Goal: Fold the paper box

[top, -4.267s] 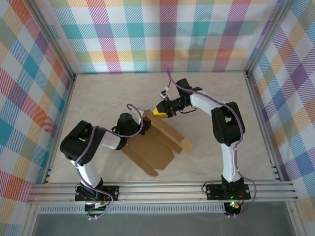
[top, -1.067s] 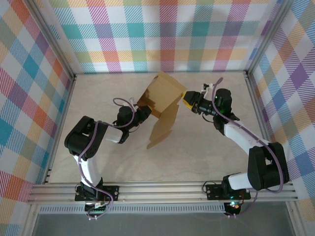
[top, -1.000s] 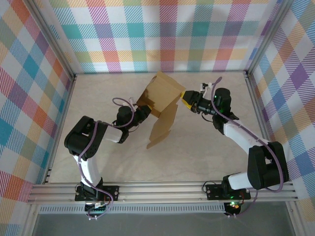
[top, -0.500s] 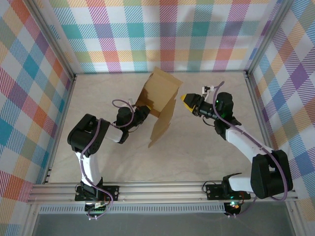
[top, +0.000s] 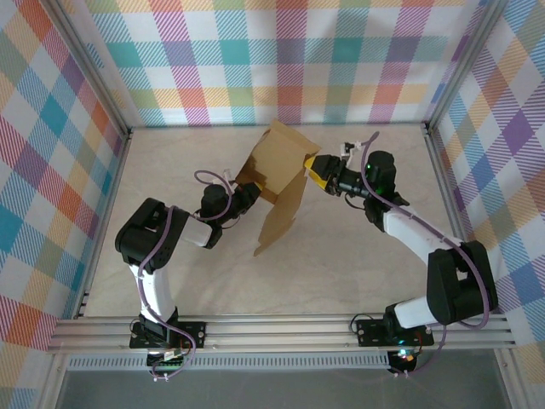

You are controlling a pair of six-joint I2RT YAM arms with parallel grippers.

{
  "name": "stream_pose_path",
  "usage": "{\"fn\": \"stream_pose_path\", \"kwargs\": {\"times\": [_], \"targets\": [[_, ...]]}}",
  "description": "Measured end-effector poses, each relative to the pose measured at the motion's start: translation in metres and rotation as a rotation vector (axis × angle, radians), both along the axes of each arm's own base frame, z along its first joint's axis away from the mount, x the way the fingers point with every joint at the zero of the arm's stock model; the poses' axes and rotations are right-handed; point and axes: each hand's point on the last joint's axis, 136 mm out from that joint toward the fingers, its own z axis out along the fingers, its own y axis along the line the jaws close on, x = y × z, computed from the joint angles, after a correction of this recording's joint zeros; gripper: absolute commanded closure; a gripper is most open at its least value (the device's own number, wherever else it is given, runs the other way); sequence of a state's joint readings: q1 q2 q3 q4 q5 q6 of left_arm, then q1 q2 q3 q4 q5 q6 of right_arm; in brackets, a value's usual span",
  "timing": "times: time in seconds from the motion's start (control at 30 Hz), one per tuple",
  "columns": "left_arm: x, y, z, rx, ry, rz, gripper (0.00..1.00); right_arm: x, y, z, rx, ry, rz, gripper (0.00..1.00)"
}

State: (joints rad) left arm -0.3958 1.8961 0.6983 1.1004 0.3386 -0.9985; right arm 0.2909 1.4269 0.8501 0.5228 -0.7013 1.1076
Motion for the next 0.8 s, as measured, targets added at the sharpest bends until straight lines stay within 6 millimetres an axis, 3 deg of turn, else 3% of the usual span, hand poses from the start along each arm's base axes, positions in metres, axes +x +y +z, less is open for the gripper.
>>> {"fn": "stream_pose_path", "kwargs": {"times": [0.1,0.2,0.47,0.63,0.73,0.8], "targets": [[0.000,0.000,0.003,0.004,-0.011,-0.004,1.00,0.000,0.006,-0.002,-0.001,0.018,0.021,0.44],[0.000,0.000,0.003,0.015,-0.020,-0.005,1.00,0.000,0.008,-0.009,-0.008,0.052,0.027,0.59],[-0.003,0.006,-0.003,0.079,-0.027,0.012,1.00,-0.004,0.006,-0.030,-0.048,0.174,0.026,0.73],[-0.002,0.013,-0.001,0.151,-0.063,0.035,1.00,-0.008,0.005,-0.041,-0.079,0.241,0.026,0.91],[-0.003,0.016,-0.002,0.181,-0.075,0.038,1.00,-0.009,0.003,-0.048,-0.096,0.267,0.018,0.89],[-0.003,0.016,-0.003,0.192,-0.079,0.037,1.00,-0.010,0.002,-0.050,-0.102,0.275,0.016,0.73]]}}
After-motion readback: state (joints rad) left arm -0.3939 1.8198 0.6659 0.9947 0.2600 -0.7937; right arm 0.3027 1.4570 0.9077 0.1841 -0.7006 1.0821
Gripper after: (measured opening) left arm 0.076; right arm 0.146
